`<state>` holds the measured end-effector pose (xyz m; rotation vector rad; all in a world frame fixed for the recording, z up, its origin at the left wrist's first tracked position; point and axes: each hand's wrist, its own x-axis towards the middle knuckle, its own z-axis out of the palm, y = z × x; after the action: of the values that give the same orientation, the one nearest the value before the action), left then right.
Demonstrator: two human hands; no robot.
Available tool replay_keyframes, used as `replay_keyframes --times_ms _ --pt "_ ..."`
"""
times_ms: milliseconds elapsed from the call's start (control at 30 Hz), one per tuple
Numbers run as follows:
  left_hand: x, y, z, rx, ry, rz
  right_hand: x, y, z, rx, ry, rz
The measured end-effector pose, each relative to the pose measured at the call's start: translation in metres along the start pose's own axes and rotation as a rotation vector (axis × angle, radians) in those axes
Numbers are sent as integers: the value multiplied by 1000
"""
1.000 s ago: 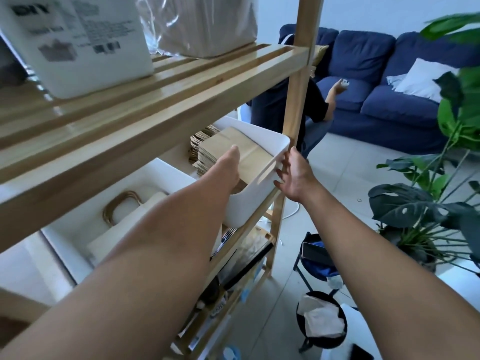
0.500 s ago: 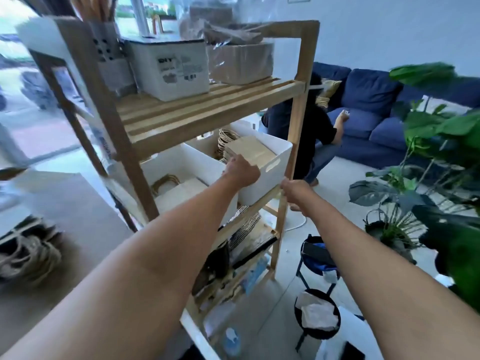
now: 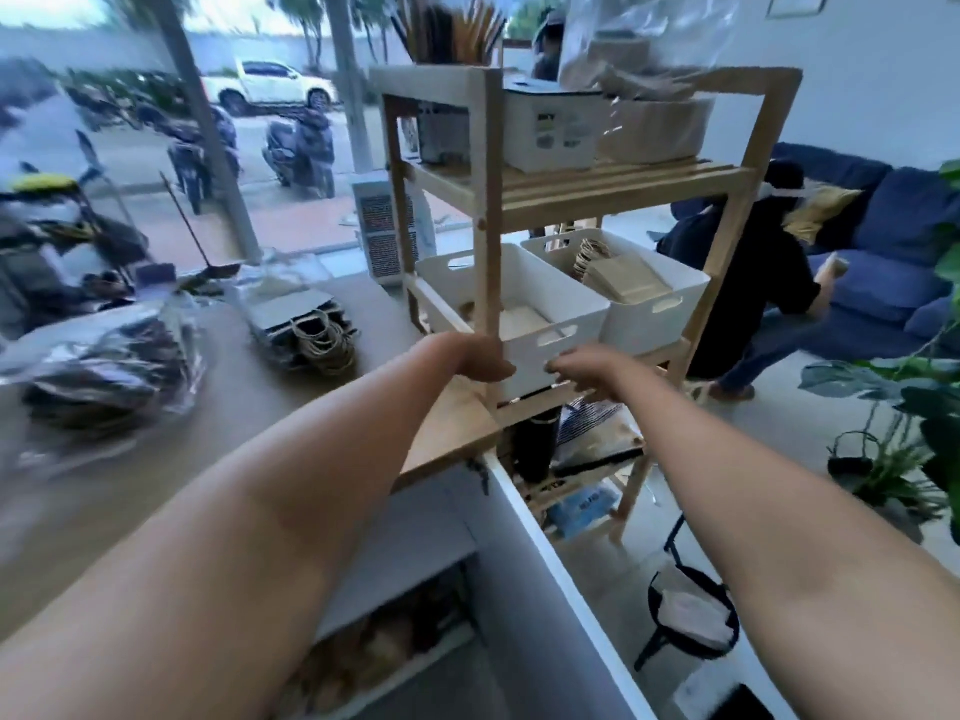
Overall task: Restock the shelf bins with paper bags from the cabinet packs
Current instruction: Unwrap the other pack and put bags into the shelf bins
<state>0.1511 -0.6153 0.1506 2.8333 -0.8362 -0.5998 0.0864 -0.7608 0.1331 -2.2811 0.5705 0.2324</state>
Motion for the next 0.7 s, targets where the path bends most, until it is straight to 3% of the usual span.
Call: replay_keyframes --times_ms 300,467,700 --pt "-96 -173 -31 -20 89 -242 12 -145 113 33 -268 -202" --pt "-162 -277 -37 -4 297 -425 14 -222 196 121 -405 -249" --pt "-206 -399 -52 38 377 -563 25 -304 298 309 -375 -211"
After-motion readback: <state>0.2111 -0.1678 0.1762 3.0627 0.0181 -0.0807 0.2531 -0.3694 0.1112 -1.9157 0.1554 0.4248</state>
